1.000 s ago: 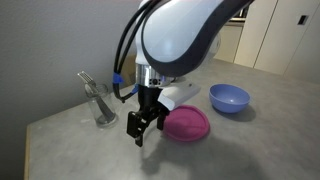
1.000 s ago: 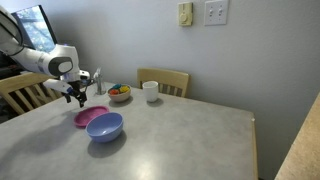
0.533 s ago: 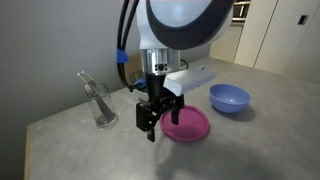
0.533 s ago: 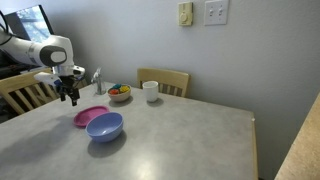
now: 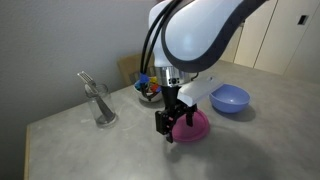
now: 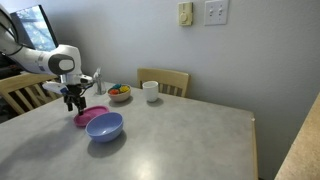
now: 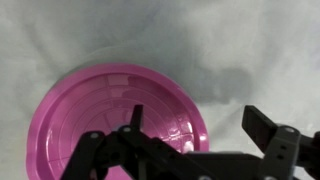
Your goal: Put the pink lid on the bowl
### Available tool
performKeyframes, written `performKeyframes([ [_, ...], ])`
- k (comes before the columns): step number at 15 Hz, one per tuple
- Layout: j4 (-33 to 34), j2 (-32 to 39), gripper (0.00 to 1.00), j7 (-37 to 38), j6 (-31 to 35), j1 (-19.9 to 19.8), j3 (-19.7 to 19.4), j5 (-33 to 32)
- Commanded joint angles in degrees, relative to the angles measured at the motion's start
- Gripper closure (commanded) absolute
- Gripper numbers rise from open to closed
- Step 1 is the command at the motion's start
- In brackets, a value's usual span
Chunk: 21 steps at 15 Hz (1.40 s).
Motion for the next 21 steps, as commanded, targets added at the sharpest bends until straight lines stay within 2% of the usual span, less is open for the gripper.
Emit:
performKeyframes([
  [1, 3.0, 2.4, 0.0, -0.6, -1.7, 0.7, -1.1, -1.8],
  [10, 11.9, 7.6, 0.0, -1.8, -6.0, 1.4, -1.5, -5.7],
  [19, 14.9, 11.7, 0.05, -3.6, -5.2, 0.1, -0.7, -4.1],
  [20, 14.9, 11.4, 0.28, -3.5, -5.6, 0.1, -0.7, -4.1],
  [21, 15.0, 11.4, 0.3, -3.6, -5.7, 0.1, -0.7, -4.1],
])
